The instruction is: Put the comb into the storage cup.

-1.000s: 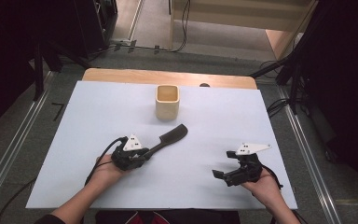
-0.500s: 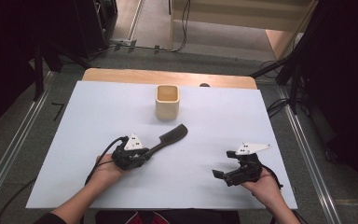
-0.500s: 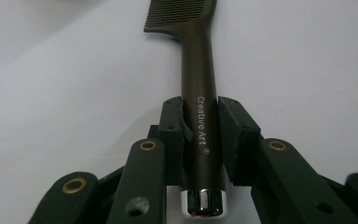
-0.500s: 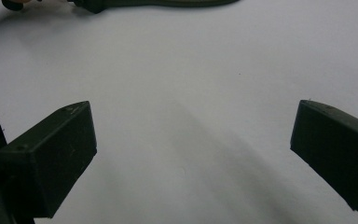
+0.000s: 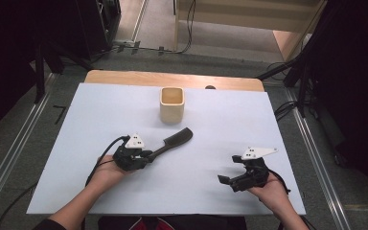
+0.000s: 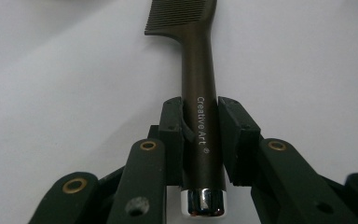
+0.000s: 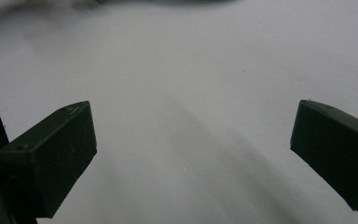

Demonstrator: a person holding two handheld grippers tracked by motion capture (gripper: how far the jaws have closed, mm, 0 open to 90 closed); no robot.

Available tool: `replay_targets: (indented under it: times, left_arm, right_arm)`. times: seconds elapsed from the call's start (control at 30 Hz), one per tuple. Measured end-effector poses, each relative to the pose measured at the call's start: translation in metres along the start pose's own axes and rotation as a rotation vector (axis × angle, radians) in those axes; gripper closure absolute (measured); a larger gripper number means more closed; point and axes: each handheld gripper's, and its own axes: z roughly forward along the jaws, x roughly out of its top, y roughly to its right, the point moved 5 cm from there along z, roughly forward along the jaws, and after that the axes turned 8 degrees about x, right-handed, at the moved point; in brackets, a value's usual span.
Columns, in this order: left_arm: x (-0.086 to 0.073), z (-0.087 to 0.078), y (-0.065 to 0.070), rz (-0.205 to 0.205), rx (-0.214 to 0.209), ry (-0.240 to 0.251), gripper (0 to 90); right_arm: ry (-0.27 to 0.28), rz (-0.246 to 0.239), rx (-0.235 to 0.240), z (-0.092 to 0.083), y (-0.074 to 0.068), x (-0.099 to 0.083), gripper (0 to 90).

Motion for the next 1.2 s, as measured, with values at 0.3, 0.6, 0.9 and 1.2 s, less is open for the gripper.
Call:
replay_targets:
  times: [0.3, 0.6, 0.9, 1.2]
  left_arm:
    - [0.011, -0.008, 0.006, -0.036, -0.064, 0.036, 73.4]
    - [0.027, -0.013, 0.01, -0.056, -0.1, 0.085, 73.4]
    - [0.043, -0.012, 0.023, -0.089, -0.149, 0.127, 73.4]
    - [0.059, -0.005, 0.03, -0.122, -0.165, 0.157, 73.4]
  right_arm:
    - [0.002, 0.003, 0.004, 0.0, 0.0, 0.0, 0.0]
    - [-0.001, -0.009, 0.01, 0.001, -0.001, 0.0, 0.0]
    - [0.037, -0.011, -0.009, 0.001, -0.003, 0.003, 0.0]
    - [0.056, -0.006, -0.013, 0.0, -0.003, 0.004, 0.0]
